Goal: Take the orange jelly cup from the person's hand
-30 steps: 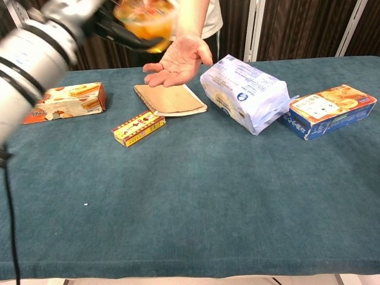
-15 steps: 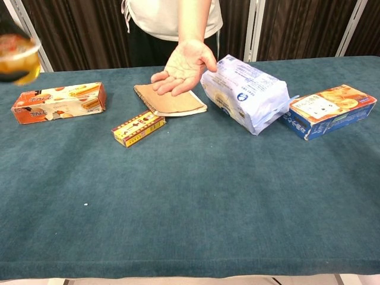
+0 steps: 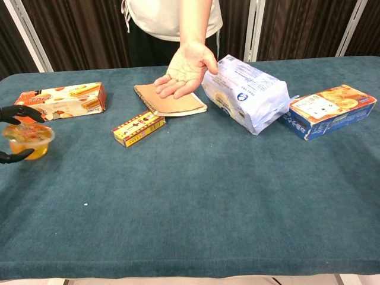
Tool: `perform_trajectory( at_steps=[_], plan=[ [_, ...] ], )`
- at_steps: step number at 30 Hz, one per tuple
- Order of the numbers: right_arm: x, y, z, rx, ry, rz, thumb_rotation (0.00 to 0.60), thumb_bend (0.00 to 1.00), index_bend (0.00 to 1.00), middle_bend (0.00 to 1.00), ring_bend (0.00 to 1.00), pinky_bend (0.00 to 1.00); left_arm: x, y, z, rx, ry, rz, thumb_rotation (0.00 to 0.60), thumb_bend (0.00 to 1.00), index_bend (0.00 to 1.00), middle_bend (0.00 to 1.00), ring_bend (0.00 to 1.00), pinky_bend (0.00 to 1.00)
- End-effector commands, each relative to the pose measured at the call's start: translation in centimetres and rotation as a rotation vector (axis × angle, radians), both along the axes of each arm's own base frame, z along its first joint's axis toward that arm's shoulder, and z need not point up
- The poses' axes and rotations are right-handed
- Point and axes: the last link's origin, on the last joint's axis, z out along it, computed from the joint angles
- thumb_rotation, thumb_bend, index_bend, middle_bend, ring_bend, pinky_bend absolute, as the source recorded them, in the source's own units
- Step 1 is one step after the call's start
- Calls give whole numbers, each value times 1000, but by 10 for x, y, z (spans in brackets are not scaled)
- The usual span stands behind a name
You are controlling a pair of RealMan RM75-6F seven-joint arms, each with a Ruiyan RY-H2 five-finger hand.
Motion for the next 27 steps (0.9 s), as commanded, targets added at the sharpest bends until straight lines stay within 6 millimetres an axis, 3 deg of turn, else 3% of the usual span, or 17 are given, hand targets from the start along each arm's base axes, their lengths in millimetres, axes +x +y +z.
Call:
perform_trajectory(
  at_steps=[1,5,9,14,18,22,27],
  plan=[
    [2,0,0,-4,0,4,600,203,0,0,0,0,-4,-2,0,-28,-14,19,600,288,74,21,3,90],
    [3,1,2,-14,-4,7,600,204,0,0,0,0,3,-8,12,12,-44,-21,600,268,11,0,0,72],
    [3,2,7,-33,-8,10,600,203,0,0,0,0,22,-30,39,89,-72,-146,600,265,10,0,0,71],
    [9,8,19,-93,-20,40,600,203,0,0,0,0,26,-81,84,108,62,-172,600,274,3,0,0,73],
    [9,21,30,-166,-38,53,600,203,0,0,0,0,14,-149,114,31,288,35,600,293,0,0,0,53],
    [8,29,33,-190,-68,45,600,203,0,0,0,0,9,-179,110,52,304,85,600,298,0,0,0,45],
    [7,31,30,-181,-72,46,600,203,0,0,0,0,9,-185,105,49,309,53,600,302,0,0,0,43]
  ],
)
